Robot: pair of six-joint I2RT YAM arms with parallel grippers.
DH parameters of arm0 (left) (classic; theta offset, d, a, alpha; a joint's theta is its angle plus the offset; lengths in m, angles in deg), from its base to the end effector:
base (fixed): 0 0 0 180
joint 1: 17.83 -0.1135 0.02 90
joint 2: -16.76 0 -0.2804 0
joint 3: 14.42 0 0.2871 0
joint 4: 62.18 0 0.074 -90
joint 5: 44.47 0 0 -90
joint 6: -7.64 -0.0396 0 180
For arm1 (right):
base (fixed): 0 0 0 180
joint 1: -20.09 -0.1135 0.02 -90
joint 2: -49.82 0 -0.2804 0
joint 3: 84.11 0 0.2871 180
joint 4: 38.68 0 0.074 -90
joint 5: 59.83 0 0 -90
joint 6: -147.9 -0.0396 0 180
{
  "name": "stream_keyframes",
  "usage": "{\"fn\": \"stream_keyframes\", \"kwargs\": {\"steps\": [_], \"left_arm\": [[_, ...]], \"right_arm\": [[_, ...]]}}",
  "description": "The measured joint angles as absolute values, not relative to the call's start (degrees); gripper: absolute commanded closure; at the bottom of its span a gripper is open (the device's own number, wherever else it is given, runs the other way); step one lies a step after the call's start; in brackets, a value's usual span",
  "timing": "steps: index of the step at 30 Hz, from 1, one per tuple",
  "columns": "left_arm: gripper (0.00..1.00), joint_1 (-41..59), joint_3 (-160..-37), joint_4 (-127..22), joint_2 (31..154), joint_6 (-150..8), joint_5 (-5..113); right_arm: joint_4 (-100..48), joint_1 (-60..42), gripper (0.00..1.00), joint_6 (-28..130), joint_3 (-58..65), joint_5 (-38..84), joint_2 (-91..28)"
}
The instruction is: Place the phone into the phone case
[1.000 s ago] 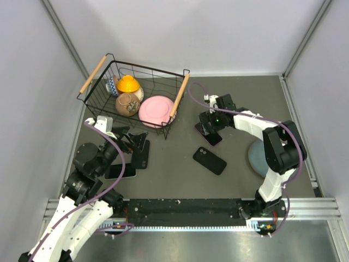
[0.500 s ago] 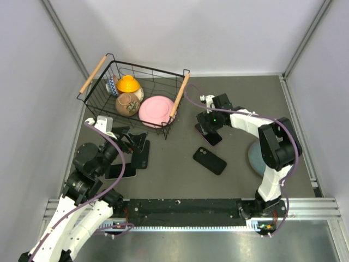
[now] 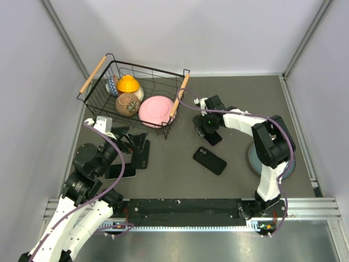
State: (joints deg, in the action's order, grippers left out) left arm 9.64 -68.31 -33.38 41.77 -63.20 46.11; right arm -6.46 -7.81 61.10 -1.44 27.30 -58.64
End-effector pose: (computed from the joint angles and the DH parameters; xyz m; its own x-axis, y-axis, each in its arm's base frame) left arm 0.1159 -0.0607 0.3709 -0.1532 -0.2903 -0.9446 0.4446 0.8334 -0.3282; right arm 0.3768 0.2018 0.1583 -0.7210 -0.4448 -0.5313 -0.5319 0.8467 0.0128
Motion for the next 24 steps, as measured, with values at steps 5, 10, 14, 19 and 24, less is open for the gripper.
{"fn": "stream_keyframes", "kwargs": {"steps": [5, 10, 14, 19, 24], "left_arm": [[0.02, 9.64, -68.31, -33.41, 41.51, -63.18, 46.11], [0.03, 9.64, -68.31, -33.45, 41.32, -63.18, 46.11], [0.02, 9.64, -68.31, -33.45, 41.27, -63.2, 46.11], [0.02, 9.64, -68.31, -33.43, 41.27, -63.18, 46.11], [0.03, 9.64, -68.31, -33.43, 41.25, -63.2, 46.11]], "right_arm": [[-4.99, -7.94, 0.07, 60.84, 0.07, 29.16, -59.71], [-4.4, -8.03, 0.12, 60.88, 0.4, 30.23, -59.87], [-4.4, -8.01, 0.16, 60.97, 0.4, 30.05, -59.87], [-4.45, -7.22, 0.27, 61.41, 0.31, 28.85, -59.85], [-5.78, -5.91, 0.33, 61.08, -1.33, 28.22, -58.84]]}}
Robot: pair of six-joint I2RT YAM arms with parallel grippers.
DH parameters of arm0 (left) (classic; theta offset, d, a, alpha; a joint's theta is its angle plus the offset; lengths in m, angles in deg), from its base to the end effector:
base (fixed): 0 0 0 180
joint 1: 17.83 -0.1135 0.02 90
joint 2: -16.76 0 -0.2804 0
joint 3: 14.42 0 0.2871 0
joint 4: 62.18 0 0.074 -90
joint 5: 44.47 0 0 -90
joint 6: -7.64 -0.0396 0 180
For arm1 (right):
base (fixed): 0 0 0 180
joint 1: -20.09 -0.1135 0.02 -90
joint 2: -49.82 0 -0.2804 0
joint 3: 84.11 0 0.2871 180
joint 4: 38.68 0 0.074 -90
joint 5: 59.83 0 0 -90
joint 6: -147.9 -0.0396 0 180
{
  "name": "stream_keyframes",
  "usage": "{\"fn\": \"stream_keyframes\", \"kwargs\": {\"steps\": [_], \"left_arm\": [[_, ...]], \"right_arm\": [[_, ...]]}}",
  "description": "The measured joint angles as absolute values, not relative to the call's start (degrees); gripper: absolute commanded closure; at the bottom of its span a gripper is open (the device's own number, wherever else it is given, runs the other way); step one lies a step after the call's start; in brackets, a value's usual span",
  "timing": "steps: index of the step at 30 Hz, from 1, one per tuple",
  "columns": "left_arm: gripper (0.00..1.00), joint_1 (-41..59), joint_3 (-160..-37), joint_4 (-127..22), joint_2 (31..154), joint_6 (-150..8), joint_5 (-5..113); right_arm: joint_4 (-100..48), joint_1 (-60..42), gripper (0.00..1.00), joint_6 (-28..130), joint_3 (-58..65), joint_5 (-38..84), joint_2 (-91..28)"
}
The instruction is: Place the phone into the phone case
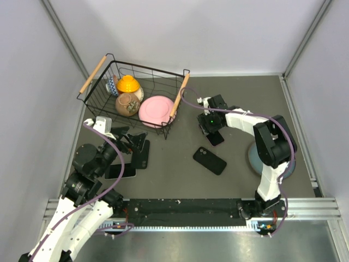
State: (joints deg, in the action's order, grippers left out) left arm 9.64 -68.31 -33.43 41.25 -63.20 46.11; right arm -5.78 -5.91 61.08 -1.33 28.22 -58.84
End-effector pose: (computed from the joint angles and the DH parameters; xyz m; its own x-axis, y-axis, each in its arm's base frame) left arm 0.1139 -0.0597 0.3720 -0.1448 -0.2946 -0.9446 0.4475 0.8319 -0.3281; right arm 0.3831 0.1883 0.1567 -0.7423 -0.4237 -0.5191 -0.4959 0.8684 0.0003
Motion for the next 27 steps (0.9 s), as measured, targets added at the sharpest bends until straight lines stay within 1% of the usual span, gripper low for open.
{"fn": "stream_keyframes", "kwargs": {"steps": [2, 11, 15, 22, 27], "left_arm": [[0.03, 9.64, -68.29, -33.43, 41.27, -63.18, 46.09], [0.03, 9.64, -68.29, -33.43, 41.27, -63.18, 46.11], [0.02, 9.64, -68.27, -33.45, 41.27, -63.18, 46.11], [0.03, 9.64, -68.25, -33.43, 41.25, -63.2, 46.11], [0.03, 9.64, -68.25, -33.43, 41.23, -63.16, 46.11]], "right_arm": [[-6.2, -5.58, 0.36, 60.58, -2.38, 28.44, -58.12], [-1.98, -5.17, 0.39, 59.13, -5.86, 30.25, -53.27], [0.91, -5.17, 0.42, 58.0, -6.6, 30.53, -48.52], [1.76, -6.0, 0.42, 57.71, -9.9, 27.93, -37.57], [1.24, -11.11, 0.41, 58.43, -16.5, 26.86, -31.69]]}}
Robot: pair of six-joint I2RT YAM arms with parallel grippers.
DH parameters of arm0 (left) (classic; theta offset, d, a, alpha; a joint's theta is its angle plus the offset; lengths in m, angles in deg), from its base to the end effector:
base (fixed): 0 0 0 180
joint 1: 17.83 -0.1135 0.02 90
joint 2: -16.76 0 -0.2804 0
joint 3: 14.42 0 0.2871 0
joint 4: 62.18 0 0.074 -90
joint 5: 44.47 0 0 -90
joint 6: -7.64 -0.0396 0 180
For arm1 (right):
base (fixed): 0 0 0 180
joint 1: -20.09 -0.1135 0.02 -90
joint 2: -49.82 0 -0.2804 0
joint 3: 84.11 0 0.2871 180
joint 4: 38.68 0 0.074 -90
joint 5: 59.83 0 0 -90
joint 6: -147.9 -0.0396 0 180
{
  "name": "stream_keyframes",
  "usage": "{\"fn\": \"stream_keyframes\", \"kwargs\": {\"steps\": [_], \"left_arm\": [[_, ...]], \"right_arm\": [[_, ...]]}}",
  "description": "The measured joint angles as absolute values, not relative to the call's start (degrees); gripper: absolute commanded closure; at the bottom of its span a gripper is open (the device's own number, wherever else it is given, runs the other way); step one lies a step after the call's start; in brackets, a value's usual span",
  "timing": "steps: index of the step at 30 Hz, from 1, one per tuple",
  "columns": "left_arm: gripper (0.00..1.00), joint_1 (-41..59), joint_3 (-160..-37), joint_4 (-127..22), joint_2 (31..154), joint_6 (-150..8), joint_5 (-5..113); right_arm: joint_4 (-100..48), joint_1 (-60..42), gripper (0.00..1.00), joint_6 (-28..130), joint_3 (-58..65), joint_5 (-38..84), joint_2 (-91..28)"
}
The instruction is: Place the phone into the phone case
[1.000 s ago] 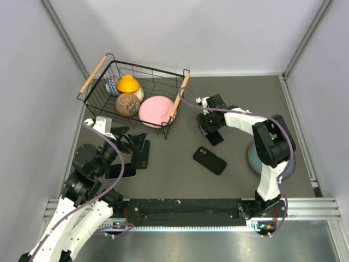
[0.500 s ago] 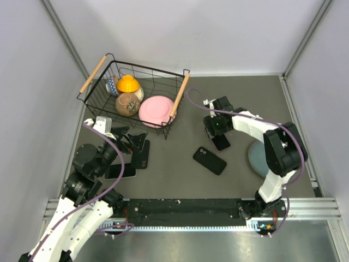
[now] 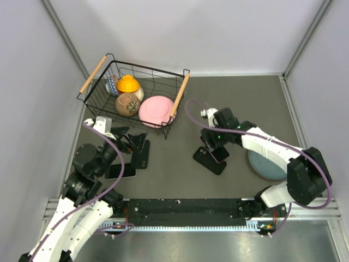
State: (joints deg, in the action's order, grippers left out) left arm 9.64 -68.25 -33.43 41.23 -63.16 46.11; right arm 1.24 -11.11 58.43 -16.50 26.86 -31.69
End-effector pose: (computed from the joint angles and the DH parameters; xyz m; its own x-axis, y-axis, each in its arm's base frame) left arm 0.1139 -0.0597 0.3716 -0.1457 -0.2949 -0.9444 0.4472 0.8318 -0.3287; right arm 0.2762 0.1700 0.2302 -0.6853 -0.4259 -0.5907 -0.5527 0.8324 0.0411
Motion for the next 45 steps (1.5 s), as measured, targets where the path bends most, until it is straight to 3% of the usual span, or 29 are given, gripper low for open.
{"fn": "stream_keyframes", "kwargs": {"steps": [7, 45], "left_arm": [[0.03, 9.64, -68.16, -33.47, 40.75, -63.01, 46.14], [0.02, 9.64, -68.14, -33.54, 40.77, -62.99, 46.35]], "right_arm": [[1.45, -18.11, 0.41, 59.44, -22.64, 26.53, -31.19], [2.96, -23.05, 0.34, 65.89, -20.08, 29.24, -39.26]]}}
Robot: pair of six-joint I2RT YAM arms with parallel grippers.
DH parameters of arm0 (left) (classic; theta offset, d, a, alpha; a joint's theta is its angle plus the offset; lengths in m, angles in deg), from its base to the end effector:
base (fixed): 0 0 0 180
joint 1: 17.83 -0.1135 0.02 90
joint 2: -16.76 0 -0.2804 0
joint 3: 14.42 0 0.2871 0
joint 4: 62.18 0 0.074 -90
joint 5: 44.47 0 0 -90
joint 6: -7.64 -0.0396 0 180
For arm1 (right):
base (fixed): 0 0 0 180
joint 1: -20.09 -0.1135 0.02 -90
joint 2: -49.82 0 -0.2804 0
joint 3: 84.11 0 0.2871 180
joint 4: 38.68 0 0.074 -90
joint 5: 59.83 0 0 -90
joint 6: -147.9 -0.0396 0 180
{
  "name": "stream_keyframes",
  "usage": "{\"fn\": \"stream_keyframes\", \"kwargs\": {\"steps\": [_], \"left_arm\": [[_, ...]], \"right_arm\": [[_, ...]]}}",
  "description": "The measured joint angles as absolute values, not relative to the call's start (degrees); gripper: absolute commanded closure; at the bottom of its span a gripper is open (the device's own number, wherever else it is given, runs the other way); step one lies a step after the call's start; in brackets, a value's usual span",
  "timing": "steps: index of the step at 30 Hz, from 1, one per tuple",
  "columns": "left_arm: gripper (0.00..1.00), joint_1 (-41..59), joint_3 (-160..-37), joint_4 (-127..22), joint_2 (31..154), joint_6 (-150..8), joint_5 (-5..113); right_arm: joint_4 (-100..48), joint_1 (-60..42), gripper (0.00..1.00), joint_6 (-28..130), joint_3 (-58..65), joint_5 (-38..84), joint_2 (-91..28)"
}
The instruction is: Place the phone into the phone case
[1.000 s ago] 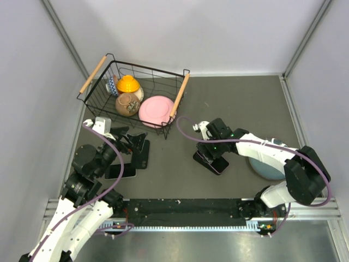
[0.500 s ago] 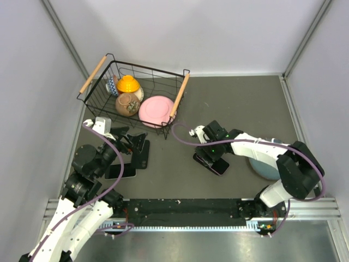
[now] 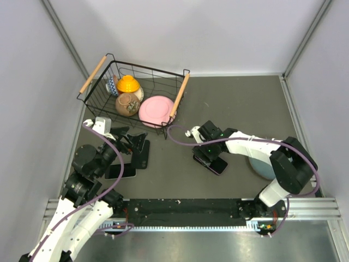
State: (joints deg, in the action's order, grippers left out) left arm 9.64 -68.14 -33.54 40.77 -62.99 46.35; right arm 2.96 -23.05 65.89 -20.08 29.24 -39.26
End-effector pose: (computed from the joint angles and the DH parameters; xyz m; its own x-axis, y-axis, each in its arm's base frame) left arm 0.1122 -0.0590 0.3720 -0.1416 -0.3002 -0.9433 0.4526 0.8279 -0.3314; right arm 0.2335 0.2197 0.1680 -0.5679 -0.7227 -0.3939 -0.7748 0.6309 -0.0402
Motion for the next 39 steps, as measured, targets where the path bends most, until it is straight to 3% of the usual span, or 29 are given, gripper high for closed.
{"fn": "stream_keyframes", "kwargs": {"steps": [7, 15, 39], "left_arm": [[0.03, 9.64, -68.14, -33.54, 40.77, -62.99, 46.38], [0.02, 9.64, -68.14, -33.54, 40.75, -62.99, 46.38], [0.02, 9.64, -68.14, -33.56, 40.75, -62.99, 46.59]], "right_arm": [[3.84, -23.53, 0.31, 65.84, -18.29, 30.21, -40.96], [4.16, -24.42, 0.2, 65.84, -17.61, 31.56, -41.46], [3.09, -24.53, 0.11, 65.76, -17.61, 32.15, -38.08]]}}
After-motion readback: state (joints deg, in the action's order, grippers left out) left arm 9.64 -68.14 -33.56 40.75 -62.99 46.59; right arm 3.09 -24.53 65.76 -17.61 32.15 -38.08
